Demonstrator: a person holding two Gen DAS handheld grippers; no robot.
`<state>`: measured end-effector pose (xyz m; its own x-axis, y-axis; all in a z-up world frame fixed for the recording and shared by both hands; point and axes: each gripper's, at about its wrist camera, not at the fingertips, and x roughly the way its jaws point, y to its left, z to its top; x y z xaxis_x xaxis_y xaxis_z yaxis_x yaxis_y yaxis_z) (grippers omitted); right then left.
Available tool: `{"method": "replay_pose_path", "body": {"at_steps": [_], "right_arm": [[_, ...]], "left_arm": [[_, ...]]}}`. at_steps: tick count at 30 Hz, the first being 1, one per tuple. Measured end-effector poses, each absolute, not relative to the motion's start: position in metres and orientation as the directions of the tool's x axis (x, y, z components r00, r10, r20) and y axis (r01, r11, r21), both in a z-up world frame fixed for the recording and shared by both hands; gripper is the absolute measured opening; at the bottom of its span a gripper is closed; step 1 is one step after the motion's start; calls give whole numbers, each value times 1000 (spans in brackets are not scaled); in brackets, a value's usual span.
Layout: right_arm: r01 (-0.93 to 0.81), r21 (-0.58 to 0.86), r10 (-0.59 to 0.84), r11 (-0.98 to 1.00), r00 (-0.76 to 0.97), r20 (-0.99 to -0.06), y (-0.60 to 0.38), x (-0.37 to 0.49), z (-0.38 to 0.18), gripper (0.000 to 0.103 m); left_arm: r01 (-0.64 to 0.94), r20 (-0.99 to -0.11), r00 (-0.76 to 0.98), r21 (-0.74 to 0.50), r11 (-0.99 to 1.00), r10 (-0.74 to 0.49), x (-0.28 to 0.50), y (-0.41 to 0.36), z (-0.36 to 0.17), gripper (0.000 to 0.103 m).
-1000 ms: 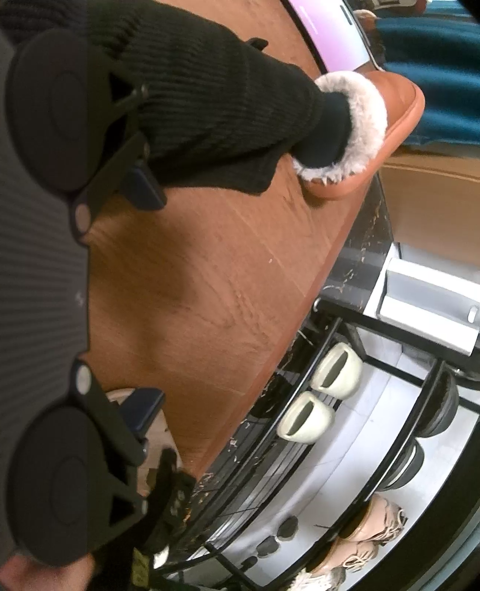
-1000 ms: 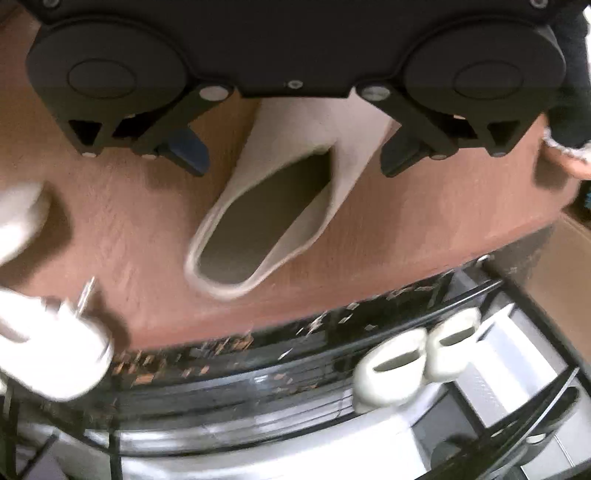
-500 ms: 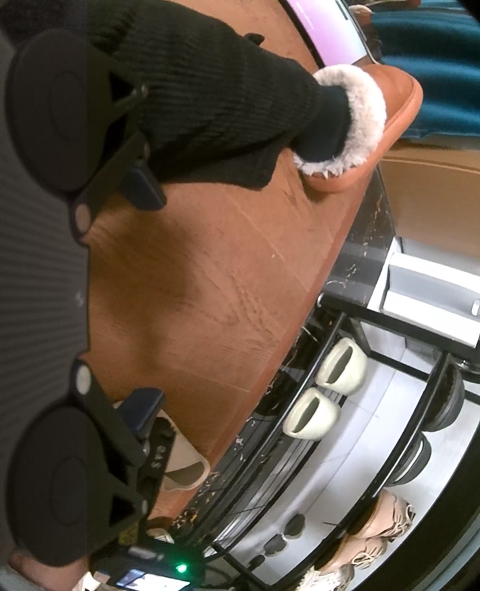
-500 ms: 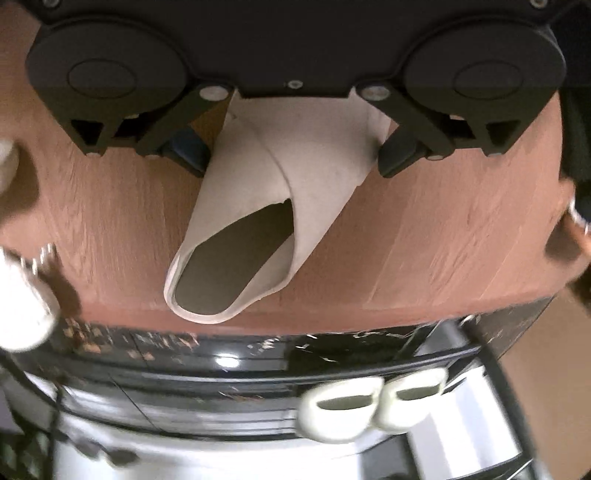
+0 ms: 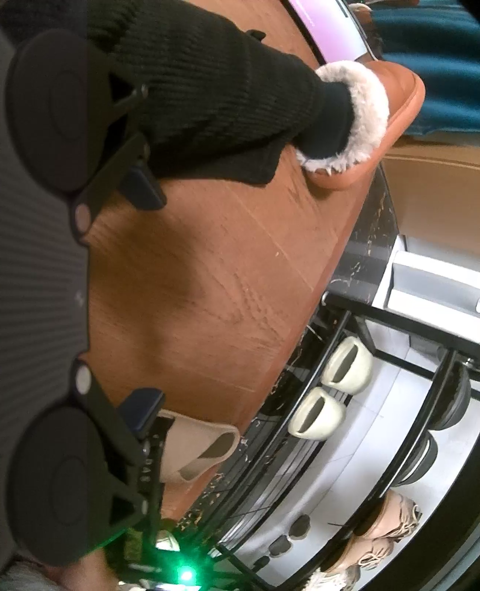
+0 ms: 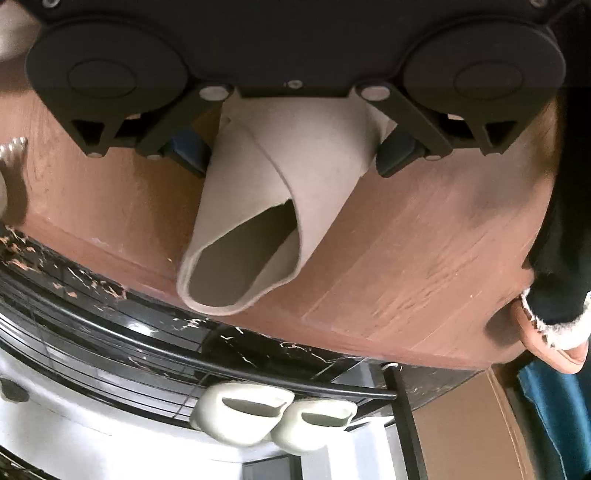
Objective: Organize scattered shoes
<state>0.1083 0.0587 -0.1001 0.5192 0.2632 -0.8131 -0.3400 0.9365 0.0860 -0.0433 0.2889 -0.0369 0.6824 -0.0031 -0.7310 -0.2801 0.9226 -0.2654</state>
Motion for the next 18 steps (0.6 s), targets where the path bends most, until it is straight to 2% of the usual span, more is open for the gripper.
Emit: {"method": "replay_pose_path", "body": {"at_steps": [18], "right_arm": [[-170, 184, 248, 968, 551, -797, 63, 106, -110, 91]], "left_arm": [[-275, -736, 676, -236, 932, 13, -41, 284, -36, 102]]}}
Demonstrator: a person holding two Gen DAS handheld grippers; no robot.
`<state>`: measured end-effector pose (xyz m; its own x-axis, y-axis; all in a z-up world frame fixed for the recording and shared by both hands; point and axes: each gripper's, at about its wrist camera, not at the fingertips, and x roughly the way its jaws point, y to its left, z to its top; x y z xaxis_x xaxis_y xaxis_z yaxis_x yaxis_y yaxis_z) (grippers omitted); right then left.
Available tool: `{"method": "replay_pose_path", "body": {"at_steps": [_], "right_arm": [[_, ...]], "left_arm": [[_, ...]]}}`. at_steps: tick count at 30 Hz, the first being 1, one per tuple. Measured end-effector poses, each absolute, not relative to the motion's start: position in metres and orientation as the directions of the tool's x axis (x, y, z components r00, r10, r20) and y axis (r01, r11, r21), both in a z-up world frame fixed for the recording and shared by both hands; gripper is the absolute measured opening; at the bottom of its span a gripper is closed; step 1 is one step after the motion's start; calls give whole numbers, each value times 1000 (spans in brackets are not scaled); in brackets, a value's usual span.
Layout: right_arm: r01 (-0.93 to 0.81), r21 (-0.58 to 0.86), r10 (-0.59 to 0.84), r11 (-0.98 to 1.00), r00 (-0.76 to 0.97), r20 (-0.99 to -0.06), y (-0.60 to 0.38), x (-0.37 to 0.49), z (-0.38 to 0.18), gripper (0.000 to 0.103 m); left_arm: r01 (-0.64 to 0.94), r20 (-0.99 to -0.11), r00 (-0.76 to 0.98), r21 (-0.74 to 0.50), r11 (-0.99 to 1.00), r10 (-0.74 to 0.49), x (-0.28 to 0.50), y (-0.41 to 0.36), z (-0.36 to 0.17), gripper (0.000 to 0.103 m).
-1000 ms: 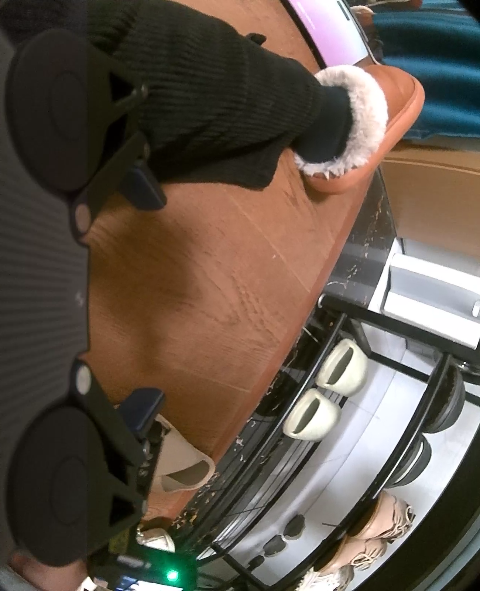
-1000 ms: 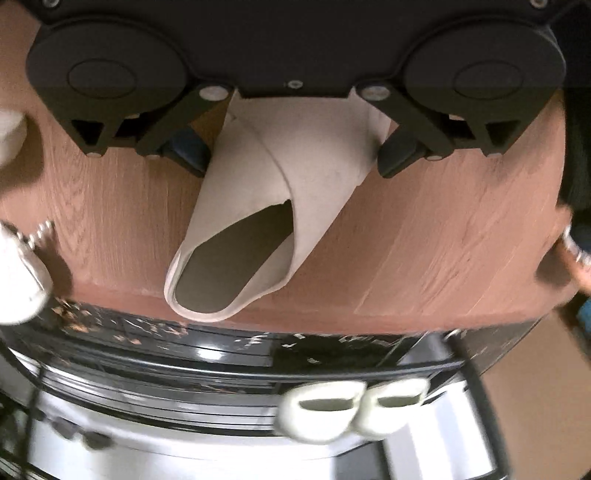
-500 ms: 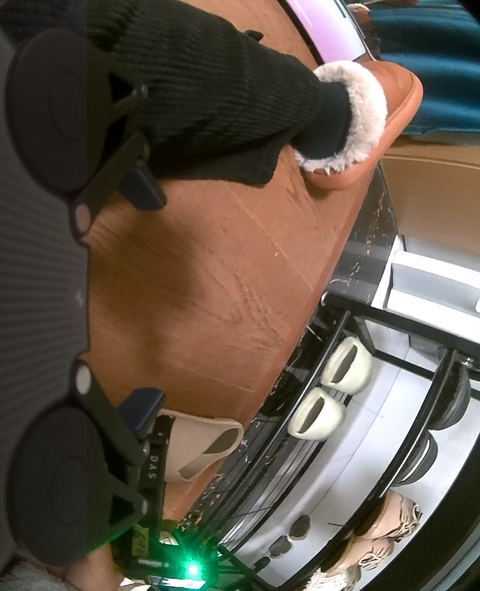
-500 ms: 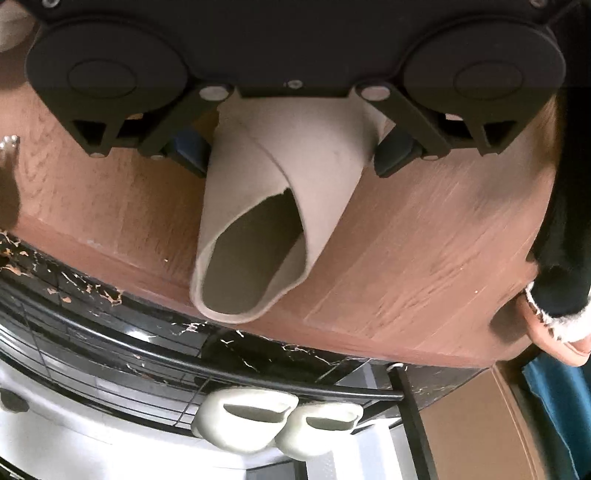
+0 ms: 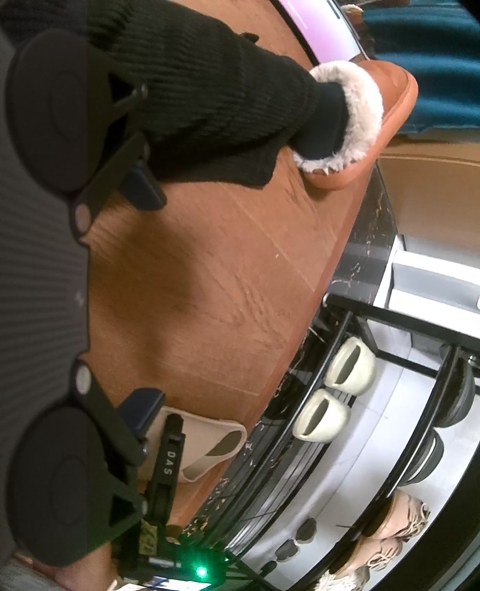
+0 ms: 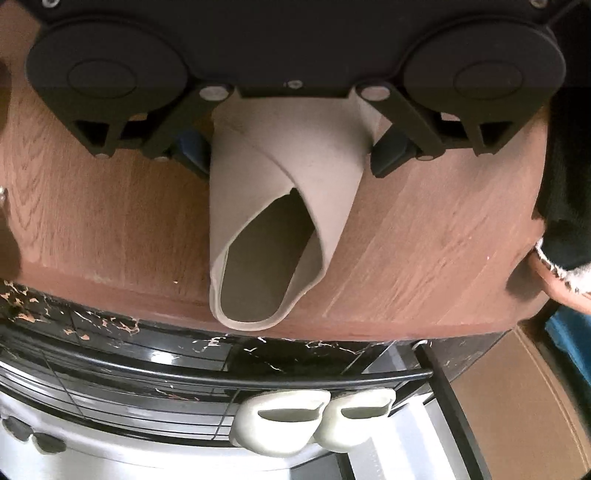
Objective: Organize scattered shoes
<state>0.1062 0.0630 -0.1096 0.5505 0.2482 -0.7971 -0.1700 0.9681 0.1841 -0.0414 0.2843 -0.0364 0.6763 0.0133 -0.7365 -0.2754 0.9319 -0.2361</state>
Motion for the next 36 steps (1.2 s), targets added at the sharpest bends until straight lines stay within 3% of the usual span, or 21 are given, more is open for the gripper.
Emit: {"method": "replay_pose_path", "body": {"at_steps": [5, 8, 10, 16, 23, 29, 32, 36], "right_arm": [[-190, 186, 263, 964, 557, -788, 82, 98, -110, 90], [-174, 159, 233, 972, 592, -771, 81, 96, -106, 102], [-151, 150, 212, 977, 615, -759, 76, 93, -99, 103], [-73, 320, 273, 945, 717, -642, 12, 50, -44, 103], [89, 222, 38, 971, 858, -512, -85, -25, 2, 103], [352, 178, -291, 919, 910, -295, -157, -94, 26, 103], [399, 164, -355, 902, 903, -243, -176, -107, 26, 103], [441, 228, -387, 868, 889, -245, -201, -113, 22, 103]], "left_arm": [[-269, -734, 679, -232, 935, 13, -41, 283, -35, 102], [-269, -733, 680, -228, 936, 16, -42, 283, -35, 102], [-270, -732, 681, -227, 936, 19, -43, 284, -34, 102], [-273, -741, 670, -198, 941, 38, -42, 279, -34, 102], [-217, -731, 679, -106, 970, 72, -38, 254, -23, 102], [-97, -709, 705, -75, 992, 15, -30, 197, -9, 102], [-21, -695, 719, -62, 998, -28, -27, 163, 1, 102], [93, -663, 743, -36, 995, -94, -24, 115, 14, 102]]}}
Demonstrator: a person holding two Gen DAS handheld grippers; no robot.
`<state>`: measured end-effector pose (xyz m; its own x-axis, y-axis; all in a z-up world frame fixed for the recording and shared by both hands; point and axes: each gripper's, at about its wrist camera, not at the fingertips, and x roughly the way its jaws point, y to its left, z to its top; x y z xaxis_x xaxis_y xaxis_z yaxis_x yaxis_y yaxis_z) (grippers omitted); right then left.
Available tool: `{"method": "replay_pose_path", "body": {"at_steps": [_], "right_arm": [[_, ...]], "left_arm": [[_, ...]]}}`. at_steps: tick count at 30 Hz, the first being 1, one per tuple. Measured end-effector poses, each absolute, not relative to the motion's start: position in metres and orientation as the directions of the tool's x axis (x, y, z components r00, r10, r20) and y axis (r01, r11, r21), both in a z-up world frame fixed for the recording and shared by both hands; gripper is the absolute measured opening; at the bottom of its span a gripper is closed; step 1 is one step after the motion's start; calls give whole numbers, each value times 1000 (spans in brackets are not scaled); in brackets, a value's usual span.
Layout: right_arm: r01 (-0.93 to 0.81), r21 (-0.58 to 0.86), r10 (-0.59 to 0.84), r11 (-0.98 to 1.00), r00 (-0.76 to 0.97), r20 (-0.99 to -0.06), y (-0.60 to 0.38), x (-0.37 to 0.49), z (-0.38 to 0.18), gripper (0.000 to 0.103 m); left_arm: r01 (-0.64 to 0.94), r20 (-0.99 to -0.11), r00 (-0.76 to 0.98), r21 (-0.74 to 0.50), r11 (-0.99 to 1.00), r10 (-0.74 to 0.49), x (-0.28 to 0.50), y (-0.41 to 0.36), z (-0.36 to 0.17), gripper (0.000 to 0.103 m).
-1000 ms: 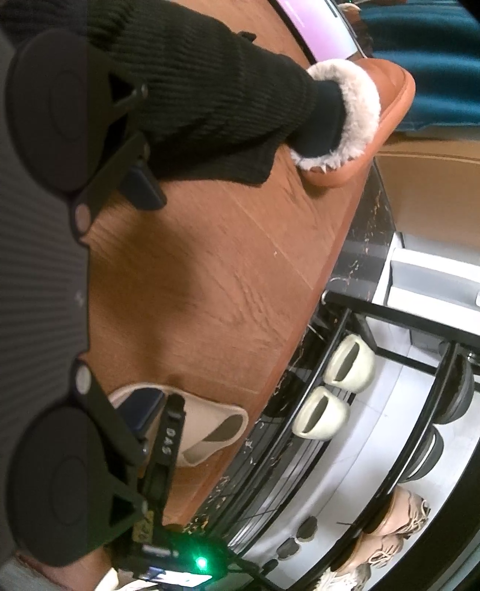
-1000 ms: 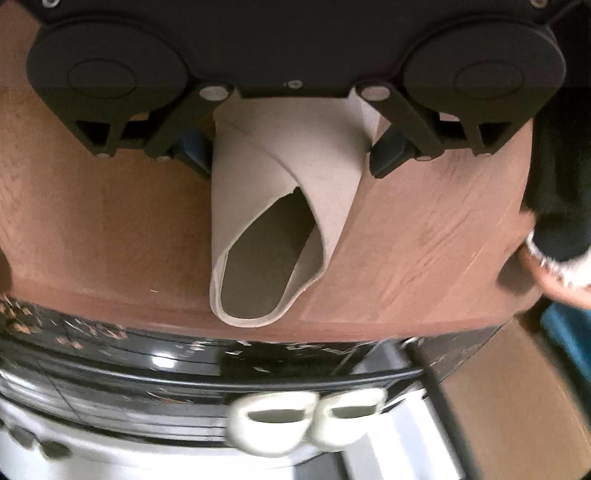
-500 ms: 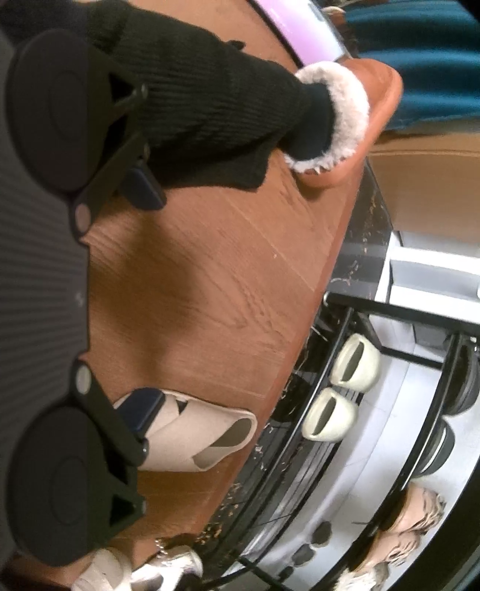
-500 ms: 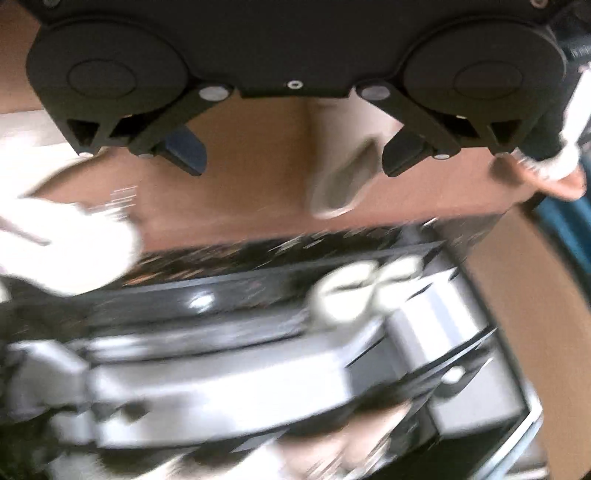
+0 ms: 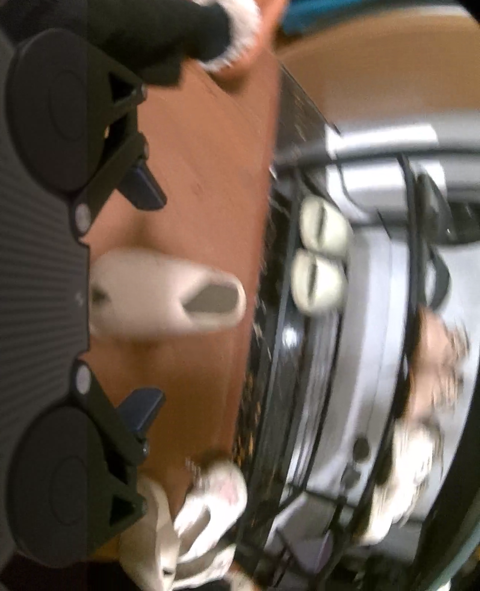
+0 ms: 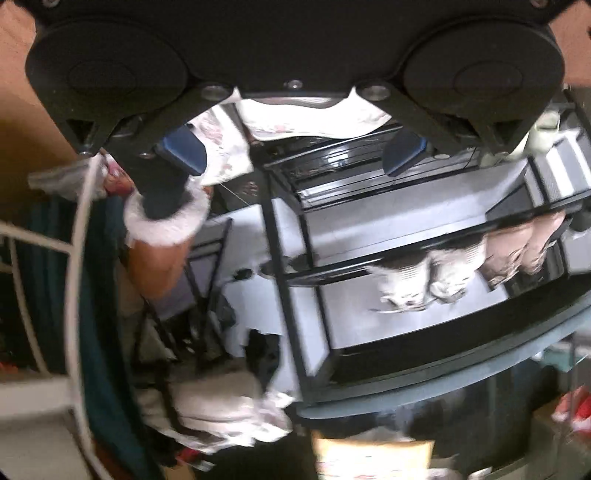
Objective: Organize scattered shoes
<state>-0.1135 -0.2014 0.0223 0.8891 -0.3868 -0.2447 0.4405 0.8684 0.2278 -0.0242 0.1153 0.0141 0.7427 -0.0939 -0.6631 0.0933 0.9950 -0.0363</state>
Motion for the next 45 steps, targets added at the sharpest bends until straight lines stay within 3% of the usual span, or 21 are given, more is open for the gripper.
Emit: {"method": "replay_pose_path", "body": {"at_steps": [6, 15, 19, 23, 28, 31, 35, 39, 43, 45], "right_arm": [[506, 242, -489, 828, 862, -129, -225, -128, 21, 103], [555, 367, -537, 746, 828, -161, -255, -139, 17, 103], [567, 373, -592, 735, 804, -55, -255, -149, 22, 103], [583, 390, -611, 713, 789, -62, -266, -149, 19, 103], [598, 454, -628, 660, 771, -103, -279, -152, 15, 103], [589, 440, -615, 678, 782, -99, -278, -150, 13, 103], [587, 451, -603, 673, 788, -126, -280, -146, 9, 103], [587, 478, -593, 653, 789, -159, -285, -142, 4, 103], [583, 487, -581, 650, 794, -175, -286, -139, 1, 103], [581, 486, -575, 653, 798, -183, -285, -136, -1, 103]], "left_arm": [[229, -648, 741, -7, 973, -179, -19, 50, 22, 102], [331, -700, 682, 36, 943, -212, -12, -8, 9, 102], [431, -720, 664, 149, 890, -202, -11, -36, -9, 102], [551, -658, 694, 225, 804, -291, -21, -63, -18, 102], [659, -653, 664, 280, 698, -364, -11, -106, -37, 102], [716, -676, 612, 252, 651, -411, -1, -124, -48, 101], [733, -721, 558, 196, 652, -410, 18, -146, -62, 89], [718, -785, 473, 81, 692, -399, 37, -154, -76, 89], [722, -793, 463, 77, 688, -397, 37, -158, -83, 90], [731, -794, 464, 93, 676, -392, 34, -159, -84, 82]]}}
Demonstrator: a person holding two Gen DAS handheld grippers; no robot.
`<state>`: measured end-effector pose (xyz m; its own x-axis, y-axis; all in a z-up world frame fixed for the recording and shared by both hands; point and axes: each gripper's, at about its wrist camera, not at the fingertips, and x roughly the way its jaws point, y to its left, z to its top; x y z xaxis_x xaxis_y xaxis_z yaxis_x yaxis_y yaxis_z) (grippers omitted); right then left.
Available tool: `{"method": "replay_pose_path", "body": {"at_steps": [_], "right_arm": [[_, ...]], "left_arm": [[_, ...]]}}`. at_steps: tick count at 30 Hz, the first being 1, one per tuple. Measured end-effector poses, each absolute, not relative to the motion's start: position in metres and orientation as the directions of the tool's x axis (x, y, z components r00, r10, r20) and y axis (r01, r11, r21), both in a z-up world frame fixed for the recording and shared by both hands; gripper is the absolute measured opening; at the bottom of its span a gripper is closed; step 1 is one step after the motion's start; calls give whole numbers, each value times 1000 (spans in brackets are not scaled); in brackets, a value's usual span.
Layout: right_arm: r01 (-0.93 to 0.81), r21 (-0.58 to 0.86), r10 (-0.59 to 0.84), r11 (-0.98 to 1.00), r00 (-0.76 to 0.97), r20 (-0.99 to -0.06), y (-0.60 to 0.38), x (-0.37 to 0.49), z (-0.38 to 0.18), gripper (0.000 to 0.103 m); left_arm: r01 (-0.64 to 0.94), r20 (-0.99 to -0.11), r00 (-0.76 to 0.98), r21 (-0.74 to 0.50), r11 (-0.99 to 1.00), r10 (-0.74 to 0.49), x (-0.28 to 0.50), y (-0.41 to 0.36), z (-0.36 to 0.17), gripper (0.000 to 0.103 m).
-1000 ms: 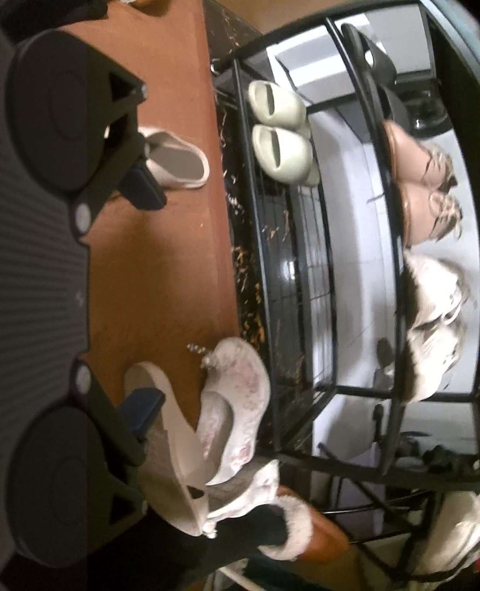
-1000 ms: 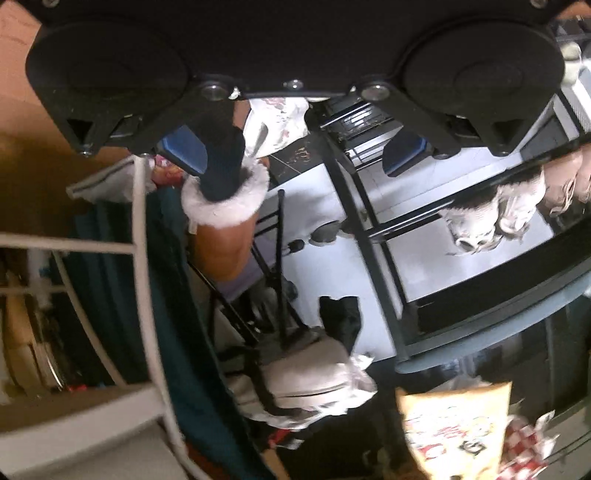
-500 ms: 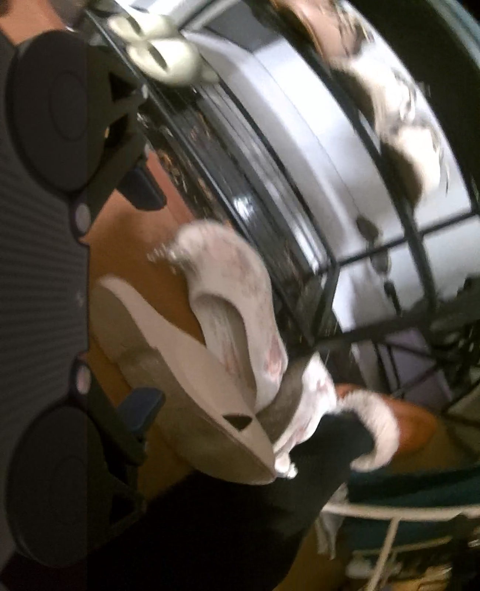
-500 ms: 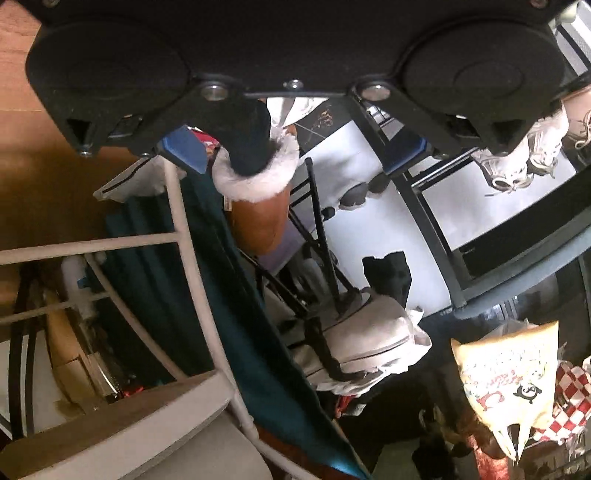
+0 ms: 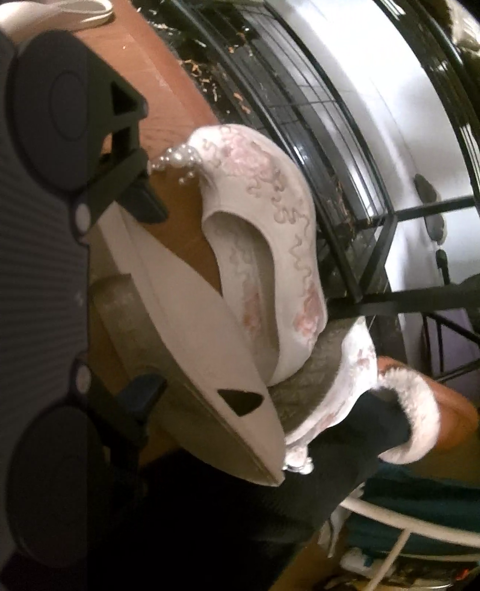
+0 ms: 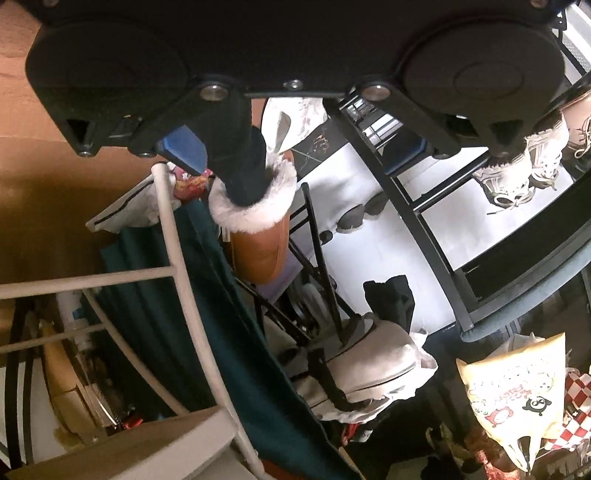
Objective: Organize scattered shoes
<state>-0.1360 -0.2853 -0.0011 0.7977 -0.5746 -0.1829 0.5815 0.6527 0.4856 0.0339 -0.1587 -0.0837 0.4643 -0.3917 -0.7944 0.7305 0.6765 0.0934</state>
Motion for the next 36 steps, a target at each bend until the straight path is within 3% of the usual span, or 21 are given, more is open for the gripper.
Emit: {"method": "replay_pose_path", "body": {"at_steps": [5, 11, 14, 17, 18, 21, 28, 36], "right_arm": [[591, 493, -581, 638, 790, -196, -286, -136, -3, 103], [601, 493, -582, 628, 784, -216, -287, -133, -5, 103], [603, 492, -581, 628, 784, -218, -287, -133, -6, 103], [604, 497, -581, 622, 783, -224, -288, -134, -6, 103], [604, 499, -580, 621, 783, -226, -289, -134, -6, 103], [604, 505, -578, 616, 783, -231, -290, -134, -7, 103], [605, 510, -575, 612, 783, -240, -292, -133, -8, 103], [617, 488, -577, 617, 777, -252, -289, -131, -9, 103]], "left_arm": [[787, -823, 404, 88, 611, -401, 24, -149, -76, 58], [866, -877, 182, -72, 495, -445, 21, -143, -71, 53], [902, -887, 163, -44, 430, -432, 7, -159, -79, 53], [892, -884, 218, 9, 452, -413, 0, -176, -88, 51], [880, -879, 235, 10, 475, -416, 0, -178, -88, 36], [849, -861, 242, -35, 527, -448, 3, -175, -86, 29], [780, -815, 372, 16, 626, -444, -2, -138, -70, 24], [571, -734, 571, 34, 821, -367, -4, -50, -42, 23]]}}
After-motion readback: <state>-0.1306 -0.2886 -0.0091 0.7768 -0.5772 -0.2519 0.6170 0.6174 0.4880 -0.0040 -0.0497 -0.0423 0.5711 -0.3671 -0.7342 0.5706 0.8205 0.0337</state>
